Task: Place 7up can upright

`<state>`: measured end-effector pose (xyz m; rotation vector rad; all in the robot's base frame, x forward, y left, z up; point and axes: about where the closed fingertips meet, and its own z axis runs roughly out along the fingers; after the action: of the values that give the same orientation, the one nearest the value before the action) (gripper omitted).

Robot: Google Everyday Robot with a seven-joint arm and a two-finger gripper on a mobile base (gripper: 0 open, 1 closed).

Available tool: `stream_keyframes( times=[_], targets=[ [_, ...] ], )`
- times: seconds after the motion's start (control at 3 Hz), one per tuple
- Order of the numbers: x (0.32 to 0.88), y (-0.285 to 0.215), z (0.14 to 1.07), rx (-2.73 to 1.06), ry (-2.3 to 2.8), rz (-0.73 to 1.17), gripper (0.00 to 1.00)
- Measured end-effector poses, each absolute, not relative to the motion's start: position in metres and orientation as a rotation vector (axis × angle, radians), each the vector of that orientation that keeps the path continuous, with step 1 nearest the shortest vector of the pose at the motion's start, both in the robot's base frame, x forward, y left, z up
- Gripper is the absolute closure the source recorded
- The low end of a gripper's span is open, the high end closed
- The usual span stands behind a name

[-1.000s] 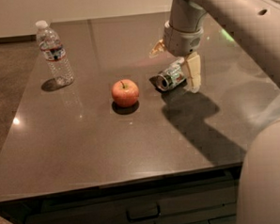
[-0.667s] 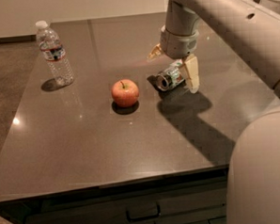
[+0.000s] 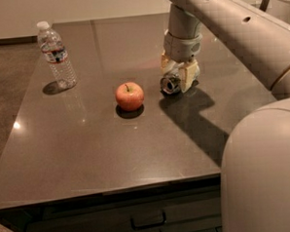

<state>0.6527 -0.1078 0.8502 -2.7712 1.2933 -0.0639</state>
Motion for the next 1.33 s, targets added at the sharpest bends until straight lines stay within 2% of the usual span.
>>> stream_keyframes(
  times=[0.67, 1.0, 1.33],
  targets=[
    [0.648, -0.108, 0.865, -2.560, 1.435, 0.093, 0.87],
    [0.649, -0.097, 0.885, -2.344, 1.545, 0.231, 1.00],
    [0.653, -0.083, 0.901, -2.161, 1.636, 0.343, 1.00]
  ],
)
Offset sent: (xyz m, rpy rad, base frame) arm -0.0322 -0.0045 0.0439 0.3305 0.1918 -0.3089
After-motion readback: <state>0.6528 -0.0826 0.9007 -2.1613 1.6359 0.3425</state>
